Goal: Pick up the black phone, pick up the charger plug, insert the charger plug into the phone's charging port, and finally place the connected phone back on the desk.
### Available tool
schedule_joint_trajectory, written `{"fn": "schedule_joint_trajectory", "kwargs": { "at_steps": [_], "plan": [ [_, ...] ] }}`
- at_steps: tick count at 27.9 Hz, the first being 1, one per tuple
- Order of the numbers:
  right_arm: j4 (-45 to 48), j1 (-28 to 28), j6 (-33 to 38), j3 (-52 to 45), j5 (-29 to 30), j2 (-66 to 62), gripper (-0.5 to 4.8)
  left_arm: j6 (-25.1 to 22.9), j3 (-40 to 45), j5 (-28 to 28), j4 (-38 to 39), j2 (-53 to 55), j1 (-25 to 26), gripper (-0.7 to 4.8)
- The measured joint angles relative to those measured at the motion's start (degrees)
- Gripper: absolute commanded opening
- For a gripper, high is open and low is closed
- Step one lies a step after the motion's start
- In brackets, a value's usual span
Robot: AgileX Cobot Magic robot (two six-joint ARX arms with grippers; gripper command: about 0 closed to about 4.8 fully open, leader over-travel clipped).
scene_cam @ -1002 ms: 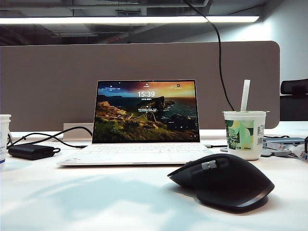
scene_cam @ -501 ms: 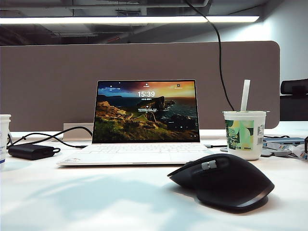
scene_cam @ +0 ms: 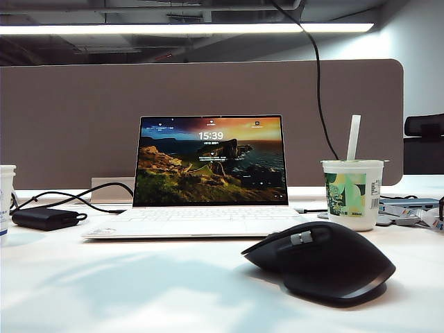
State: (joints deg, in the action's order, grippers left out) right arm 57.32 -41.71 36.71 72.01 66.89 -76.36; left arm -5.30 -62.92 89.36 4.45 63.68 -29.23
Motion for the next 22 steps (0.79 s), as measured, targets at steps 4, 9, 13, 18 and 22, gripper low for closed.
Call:
{"fn": "schedule_joint_trajectory", "kwargs": {
  "at_steps": [4,9,13,18,22],
  "plan": [
    [0.04,-0.33,-1.42,0.0,0.07,0.0,-0.05,0.0,0.0,0.02,-0.2,0.0,-0.02,-0.06],
    [0.07,-0.33,-1.68,0.02,0.04,0.0,-0.05,0.0,0.0,0.0,-0.55,0.0,0.0,-0.07],
    [0.07,-0.33,-1.68,0.09,0.0,0.04,-0.05,0.46,0.0,0.0,-2.27,0.02,0.0,-0.07],
    [-0.85,-0.35,-1.68,0.31,0.02,0.13,-0.05,3.02,0.09,0.02,-5.57,0.07,0.0,-0.07],
    [-0.83,-0.37,-1.7,0.33,0.15,0.26,-0.05,5.31,0.11,0.04,-7.67,0.07,0.0,-0.07]
  ]
}}
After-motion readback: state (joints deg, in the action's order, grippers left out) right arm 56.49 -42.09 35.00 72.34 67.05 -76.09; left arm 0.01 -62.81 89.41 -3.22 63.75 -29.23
